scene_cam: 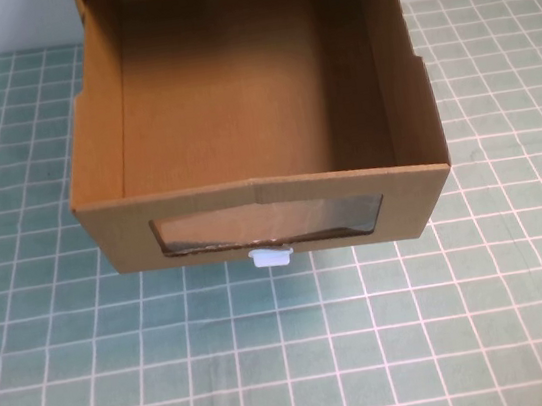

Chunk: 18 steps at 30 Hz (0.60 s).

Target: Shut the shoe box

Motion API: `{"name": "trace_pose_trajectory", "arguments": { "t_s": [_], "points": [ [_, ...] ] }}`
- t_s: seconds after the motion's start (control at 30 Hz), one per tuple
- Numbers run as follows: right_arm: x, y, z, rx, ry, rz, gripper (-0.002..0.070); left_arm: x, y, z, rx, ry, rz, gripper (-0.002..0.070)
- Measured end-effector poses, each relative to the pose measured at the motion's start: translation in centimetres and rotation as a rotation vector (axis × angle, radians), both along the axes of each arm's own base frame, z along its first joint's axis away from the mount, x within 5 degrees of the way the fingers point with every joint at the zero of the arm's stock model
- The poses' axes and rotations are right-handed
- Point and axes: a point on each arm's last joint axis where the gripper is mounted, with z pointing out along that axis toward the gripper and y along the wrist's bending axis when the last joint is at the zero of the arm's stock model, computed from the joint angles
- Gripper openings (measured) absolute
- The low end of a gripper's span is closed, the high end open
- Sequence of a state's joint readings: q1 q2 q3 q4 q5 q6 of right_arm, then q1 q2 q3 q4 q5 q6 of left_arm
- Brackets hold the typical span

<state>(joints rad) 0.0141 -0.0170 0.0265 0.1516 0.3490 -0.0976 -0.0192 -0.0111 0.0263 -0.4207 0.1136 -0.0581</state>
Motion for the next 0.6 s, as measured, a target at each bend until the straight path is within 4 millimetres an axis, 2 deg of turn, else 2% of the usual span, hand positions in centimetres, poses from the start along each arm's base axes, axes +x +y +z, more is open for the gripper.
{"name": "trace_pose_trajectory", "arguments": {
  "t_s": [0.27,0.4,0.5,0.6],
  "points": [
    [0.0,0.0,0.0,0.000,0.000,0.000,-0.0011,0.0,0.1,0.2,0.091,-0.033,0.011,-0.0005],
    [0.0,0.0,0.0,0.000,0.000,0.000,-0.0012,0.0,-0.1,0.1,0.074,0.002,-0.011,-0.0005],
    [0.0,0.0,0.0,0.000,0.000,0.000,-0.0012,0.3,-0.5,1.8,0.080,0.088,-0.059,-0.0005],
    [0.0,0.0,0.0,0.000,0.000,0.000,-0.0012,1.6,-1.1,4.9,0.131,0.232,-0.137,-0.0005]
  ]
}}
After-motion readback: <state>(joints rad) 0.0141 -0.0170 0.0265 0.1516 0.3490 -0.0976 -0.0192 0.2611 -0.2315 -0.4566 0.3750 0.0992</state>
